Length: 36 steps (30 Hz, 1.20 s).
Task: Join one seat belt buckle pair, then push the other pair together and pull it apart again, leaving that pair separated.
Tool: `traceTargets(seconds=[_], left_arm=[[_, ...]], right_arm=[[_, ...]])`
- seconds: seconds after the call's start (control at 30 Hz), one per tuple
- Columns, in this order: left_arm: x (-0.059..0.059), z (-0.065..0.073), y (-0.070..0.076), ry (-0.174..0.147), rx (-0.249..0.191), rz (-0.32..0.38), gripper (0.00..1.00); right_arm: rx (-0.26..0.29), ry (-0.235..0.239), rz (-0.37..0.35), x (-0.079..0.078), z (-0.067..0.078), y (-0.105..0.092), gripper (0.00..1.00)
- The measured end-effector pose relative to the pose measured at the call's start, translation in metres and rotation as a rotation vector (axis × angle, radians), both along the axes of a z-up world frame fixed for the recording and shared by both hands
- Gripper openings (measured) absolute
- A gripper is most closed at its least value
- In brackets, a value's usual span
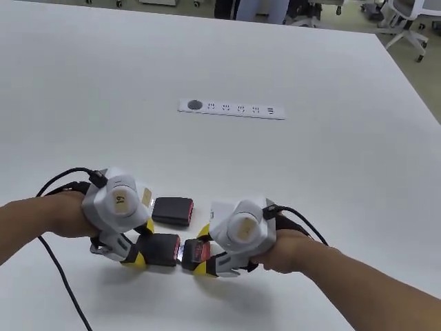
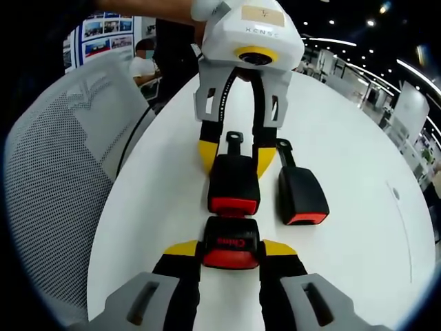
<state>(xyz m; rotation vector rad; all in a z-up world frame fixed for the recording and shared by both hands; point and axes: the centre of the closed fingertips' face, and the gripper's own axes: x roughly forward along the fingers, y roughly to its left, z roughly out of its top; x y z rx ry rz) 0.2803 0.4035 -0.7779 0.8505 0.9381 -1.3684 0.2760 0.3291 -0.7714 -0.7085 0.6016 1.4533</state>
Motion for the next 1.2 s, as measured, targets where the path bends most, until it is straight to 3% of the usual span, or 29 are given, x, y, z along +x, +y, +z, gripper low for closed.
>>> traceTargets(seconds=[0.07, 0.23, 0.6, 0.73, 0.87, 1.07, 1.2], left_arm=[[0.0, 0.0, -0.001, 0.005, 0.0, 0.002, 0.32], [0.0, 0.0, -0.001, 0.002, 0.017, 0.003, 0.32], [0.002, -0.002, 0.001, -0.001, 0.005, 0.002, 0.33], [-0.001, 0.001, 0.0, -0.003, 0.004, -0.005, 0.33], [-0.002, 0.0, 0.002, -0.006, 0.013, -0.003, 0.37], [0.0, 0.005, 0.004, -0.019, -0.012, 0.026, 0.4], [-0.001, 0.015, 0.0, 0.001, -0.048, 0.077, 0.43]], right_arm=[[0.015, 0.011, -0.01, -0.001, 0.0, 0.0, 0.28], [-0.008, 0.005, -0.011, 0.001, -0.001, 0.004, 0.29], [0.008, 0.0, -0.007, 0.002, -0.002, 0.007, 0.3], [0.006, -0.04, 0.002, 0.0, -0.002, 0.007, 0.31], [0.012, -0.028, -0.017, -0.001, -0.002, 0.008, 0.36], [0.014, -0.025, -0.019, -0.005, 0.004, 0.005, 0.38], [0.04, -0.019, -0.044, -0.002, 0.013, 0.003, 0.45]])
